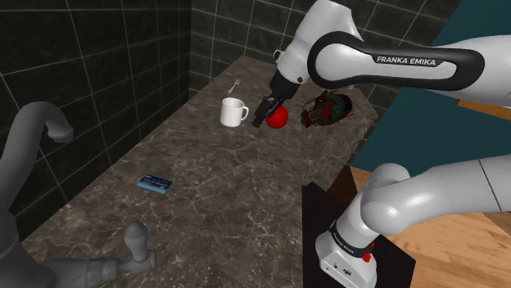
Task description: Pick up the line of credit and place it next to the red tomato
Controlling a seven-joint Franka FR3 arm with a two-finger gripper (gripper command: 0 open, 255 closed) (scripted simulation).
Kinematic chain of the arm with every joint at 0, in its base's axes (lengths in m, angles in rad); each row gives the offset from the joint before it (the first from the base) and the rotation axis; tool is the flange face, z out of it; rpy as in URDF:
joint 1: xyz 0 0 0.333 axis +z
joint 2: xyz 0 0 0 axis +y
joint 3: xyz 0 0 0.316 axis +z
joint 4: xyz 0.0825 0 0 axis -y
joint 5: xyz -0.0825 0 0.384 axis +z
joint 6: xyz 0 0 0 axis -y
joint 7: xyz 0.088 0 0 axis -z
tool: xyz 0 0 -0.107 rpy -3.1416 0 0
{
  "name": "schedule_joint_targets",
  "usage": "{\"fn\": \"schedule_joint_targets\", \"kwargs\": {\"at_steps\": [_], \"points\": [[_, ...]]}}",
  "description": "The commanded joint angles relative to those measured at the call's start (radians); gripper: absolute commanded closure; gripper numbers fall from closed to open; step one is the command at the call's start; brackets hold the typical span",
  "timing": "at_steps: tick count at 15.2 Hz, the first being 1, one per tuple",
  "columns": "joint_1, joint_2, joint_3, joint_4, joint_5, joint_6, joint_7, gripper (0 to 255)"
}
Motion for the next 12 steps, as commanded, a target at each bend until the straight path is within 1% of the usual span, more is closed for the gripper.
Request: {"fn": "schedule_joint_targets", "kwargs": {"at_steps": [1, 7, 12], "points": [[0.019, 0.04, 0.026, -0.017, 0.017, 0.087, 0.005, 0], [0.067, 0.179, 0.107, -0.042, 0.051, 0.328, 0.023, 0], [0.088, 0.325, 0.183, -0.024, 0.045, 0.522, 0.053, 0]]}}
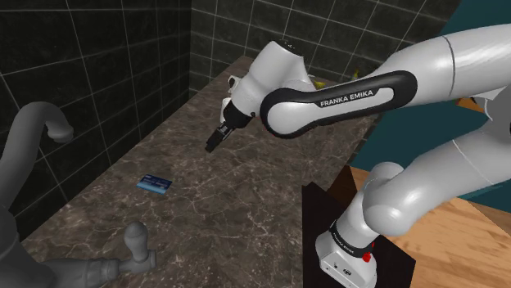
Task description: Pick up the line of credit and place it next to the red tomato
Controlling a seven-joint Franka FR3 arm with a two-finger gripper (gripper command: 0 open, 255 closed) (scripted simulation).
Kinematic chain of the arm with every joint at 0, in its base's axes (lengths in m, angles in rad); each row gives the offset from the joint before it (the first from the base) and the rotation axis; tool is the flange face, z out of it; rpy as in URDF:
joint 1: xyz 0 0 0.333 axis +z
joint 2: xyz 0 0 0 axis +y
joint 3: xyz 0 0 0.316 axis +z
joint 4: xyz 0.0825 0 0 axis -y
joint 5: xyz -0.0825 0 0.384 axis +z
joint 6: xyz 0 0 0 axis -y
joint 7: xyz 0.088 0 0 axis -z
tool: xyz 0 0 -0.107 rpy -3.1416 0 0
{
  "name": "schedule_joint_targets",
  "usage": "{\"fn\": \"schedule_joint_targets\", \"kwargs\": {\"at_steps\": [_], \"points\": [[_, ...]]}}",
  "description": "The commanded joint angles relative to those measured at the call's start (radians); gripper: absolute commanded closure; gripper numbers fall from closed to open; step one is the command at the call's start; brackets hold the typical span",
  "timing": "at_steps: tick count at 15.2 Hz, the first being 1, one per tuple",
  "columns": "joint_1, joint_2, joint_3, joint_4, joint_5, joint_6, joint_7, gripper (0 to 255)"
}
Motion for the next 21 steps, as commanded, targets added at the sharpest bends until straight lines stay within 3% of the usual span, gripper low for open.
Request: {"fn": "schedule_joint_targets", "kwargs": {"at_steps": [1, 4, 7, 9, 11, 14, 15, 21], "points": [[0.003, 0.065, 0.033, 0.018, -0.012, 0.077, 0.017, 0], [-0.004, 0.165, 0.088, 0.048, -0.058, 0.183, 0.059, 0], [-0.028, 0.27, 0.149, 0.09, -0.155, 0.28, 0.136, 0], [-0.05, 0.344, 0.188, 0.126, -0.268, 0.335, 0.223, 0], [-0.06, 0.423, 0.208, 0.171, -0.431, 0.378, 0.349, 0], [0.001, 0.54, 0.158, 0.26, -0.704, 0.416, 0.562, 0], [0.012, 0.539, 0.147, 0.259, -0.699, 0.417, 0.558, 0], [0.083, 0.638, 0.062, 0.326, -0.842, 0.44, 0.672, 0]]}}
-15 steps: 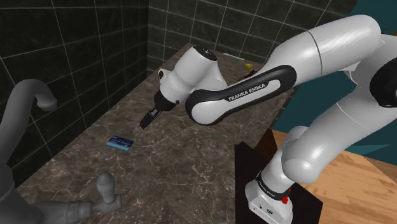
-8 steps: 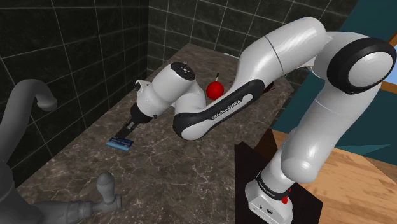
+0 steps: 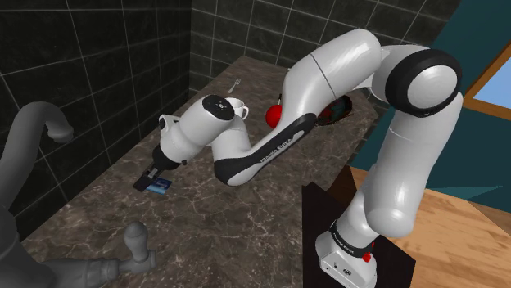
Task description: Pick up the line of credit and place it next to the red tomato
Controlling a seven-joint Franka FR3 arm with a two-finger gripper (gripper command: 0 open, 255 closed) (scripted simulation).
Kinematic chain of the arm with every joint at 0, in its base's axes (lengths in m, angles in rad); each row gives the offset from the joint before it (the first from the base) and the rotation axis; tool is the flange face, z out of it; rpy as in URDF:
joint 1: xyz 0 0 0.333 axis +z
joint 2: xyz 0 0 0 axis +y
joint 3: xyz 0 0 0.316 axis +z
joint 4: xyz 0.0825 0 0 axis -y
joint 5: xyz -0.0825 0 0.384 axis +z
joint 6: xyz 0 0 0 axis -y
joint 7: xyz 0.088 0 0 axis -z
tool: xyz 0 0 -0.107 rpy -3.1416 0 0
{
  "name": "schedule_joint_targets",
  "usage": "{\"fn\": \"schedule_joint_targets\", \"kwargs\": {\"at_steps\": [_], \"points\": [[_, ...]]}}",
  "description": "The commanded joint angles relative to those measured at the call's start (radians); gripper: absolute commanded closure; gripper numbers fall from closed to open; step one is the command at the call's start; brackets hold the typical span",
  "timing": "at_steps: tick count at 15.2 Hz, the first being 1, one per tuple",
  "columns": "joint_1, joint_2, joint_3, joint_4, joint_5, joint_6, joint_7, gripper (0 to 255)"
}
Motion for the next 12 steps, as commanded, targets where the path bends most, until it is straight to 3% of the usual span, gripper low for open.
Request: {"fn": "schedule_joint_targets", "kwargs": {"at_steps": [1, 9, 10, 12], "points": [[0.028, 0.042, -0.034, 0.031, -0.05, 0.009, 0.039, 0], [0.029, 0.041, -0.035, 0.031, -0.049, 0.009, 0.038, 0], [0.029, 0.041, -0.035, 0.031, -0.049, 0.009, 0.038, 255], [0.029, 0.041, -0.035, 0.031, -0.049, 0.009, 0.038, 255]]}}
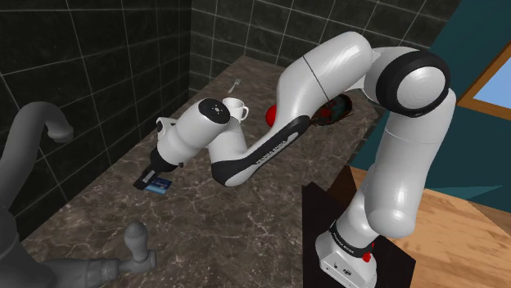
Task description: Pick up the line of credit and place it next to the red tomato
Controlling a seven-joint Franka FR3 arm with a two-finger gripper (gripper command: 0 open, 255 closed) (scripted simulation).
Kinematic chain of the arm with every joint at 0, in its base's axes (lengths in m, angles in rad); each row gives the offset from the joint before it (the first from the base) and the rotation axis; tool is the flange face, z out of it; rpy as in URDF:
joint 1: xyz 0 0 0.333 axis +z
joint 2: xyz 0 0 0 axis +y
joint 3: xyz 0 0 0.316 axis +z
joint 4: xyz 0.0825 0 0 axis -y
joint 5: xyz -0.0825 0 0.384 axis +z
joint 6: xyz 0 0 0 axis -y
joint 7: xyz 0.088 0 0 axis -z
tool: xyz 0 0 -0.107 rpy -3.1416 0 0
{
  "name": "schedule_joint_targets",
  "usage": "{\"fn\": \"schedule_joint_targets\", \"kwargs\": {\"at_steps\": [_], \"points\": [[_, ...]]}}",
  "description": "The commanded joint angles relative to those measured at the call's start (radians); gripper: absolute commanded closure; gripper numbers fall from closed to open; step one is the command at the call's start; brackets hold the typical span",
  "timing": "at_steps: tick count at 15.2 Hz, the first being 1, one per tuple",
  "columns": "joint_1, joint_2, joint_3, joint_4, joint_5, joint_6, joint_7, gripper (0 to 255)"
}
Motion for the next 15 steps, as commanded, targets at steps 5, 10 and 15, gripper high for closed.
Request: {"fn": "schedule_joint_targets", "kwargs": {"at_steps": [5, 10, 15], "points": [[0.0, 0.0, 0.0, 0.0, 0.0, 0.0, 0.0, 255], [-0.039, -0.029, 0.05, -0.003, 0.067, -0.028, -0.06, 255], [-0.093, -0.078, 0.12, -0.002, 0.179, -0.075, -0.156, 255]]}}
